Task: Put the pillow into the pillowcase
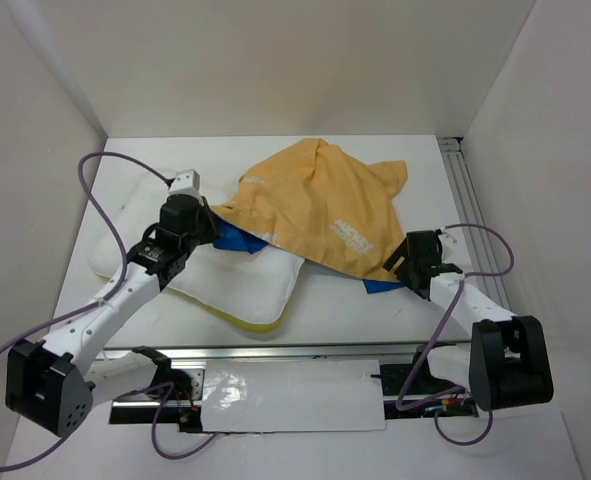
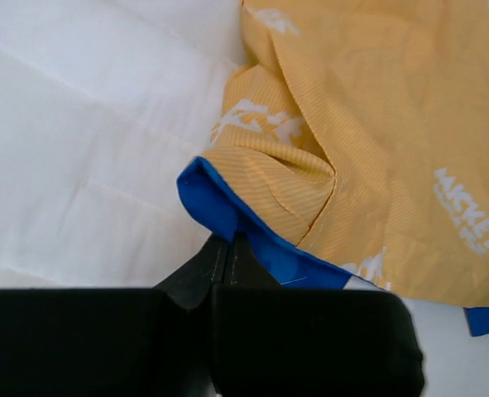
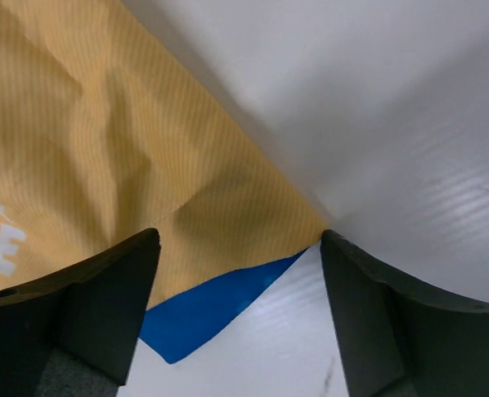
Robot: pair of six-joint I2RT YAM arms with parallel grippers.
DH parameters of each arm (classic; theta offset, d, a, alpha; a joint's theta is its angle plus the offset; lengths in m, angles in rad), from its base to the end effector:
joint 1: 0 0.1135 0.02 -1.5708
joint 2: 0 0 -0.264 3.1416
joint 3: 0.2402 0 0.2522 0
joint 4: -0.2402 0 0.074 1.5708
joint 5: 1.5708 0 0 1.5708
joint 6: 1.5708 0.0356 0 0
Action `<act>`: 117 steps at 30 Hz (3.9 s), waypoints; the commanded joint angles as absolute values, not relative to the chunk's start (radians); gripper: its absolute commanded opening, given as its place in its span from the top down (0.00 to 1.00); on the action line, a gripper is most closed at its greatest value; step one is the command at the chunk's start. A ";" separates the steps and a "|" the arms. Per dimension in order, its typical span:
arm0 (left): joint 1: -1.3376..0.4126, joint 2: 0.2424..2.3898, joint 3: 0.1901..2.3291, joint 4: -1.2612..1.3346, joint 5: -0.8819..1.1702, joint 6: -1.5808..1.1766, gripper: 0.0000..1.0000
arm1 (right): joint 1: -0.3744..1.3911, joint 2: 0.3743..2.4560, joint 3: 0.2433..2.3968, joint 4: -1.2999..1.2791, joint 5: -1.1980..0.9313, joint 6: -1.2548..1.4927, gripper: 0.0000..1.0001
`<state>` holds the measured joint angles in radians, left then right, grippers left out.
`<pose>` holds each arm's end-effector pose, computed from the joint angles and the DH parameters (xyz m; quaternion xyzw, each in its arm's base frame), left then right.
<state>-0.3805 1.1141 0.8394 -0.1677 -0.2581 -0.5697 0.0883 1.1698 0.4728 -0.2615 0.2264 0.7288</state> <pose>0.2388 -0.0858 0.2953 -0.1477 0.8277 -0.1459 0.5213 0.2057 0.0102 0.1564 0.3306 0.8885 0.0201 0.3176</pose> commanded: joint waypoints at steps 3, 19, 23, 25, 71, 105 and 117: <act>-0.394 1.031 0.913 -0.083 -0.288 -0.479 1.00 | 0.083 1.250 0.472 -0.069 0.189 0.700 0.36; -0.394 1.134 1.452 -0.146 -0.411 -0.258 1.00 | 0.083 1.173 1.211 -0.066 0.575 0.322 1.00; -0.394 1.143 1.557 -0.112 -0.448 -0.174 1.00 | 0.083 1.164 1.493 -0.072 0.702 0.186 1.00; -0.394 1.143 1.618 -0.112 -0.471 -0.125 1.00 | 0.083 1.155 1.573 -0.038 0.703 0.088 1.00; -0.230 1.728 2.152 0.128 0.083 -0.500 1.00 | 0.074 1.731 2.123 0.321 0.693 -0.304 1.00; -0.831 0.974 0.770 -0.250 -0.434 -0.566 0.00 | 0.096 1.141 0.930 -0.198 0.247 0.368 0.00; -1.053 0.983 0.687 -0.401 -0.422 -0.683 0.00 | 0.176 1.379 0.946 -0.138 0.181 0.341 0.00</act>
<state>-0.9657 0.9207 0.6788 -0.3996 -0.3931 -0.6422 0.1593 1.3376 0.9073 -0.1703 0.2001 0.3641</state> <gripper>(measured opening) 1.000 0.999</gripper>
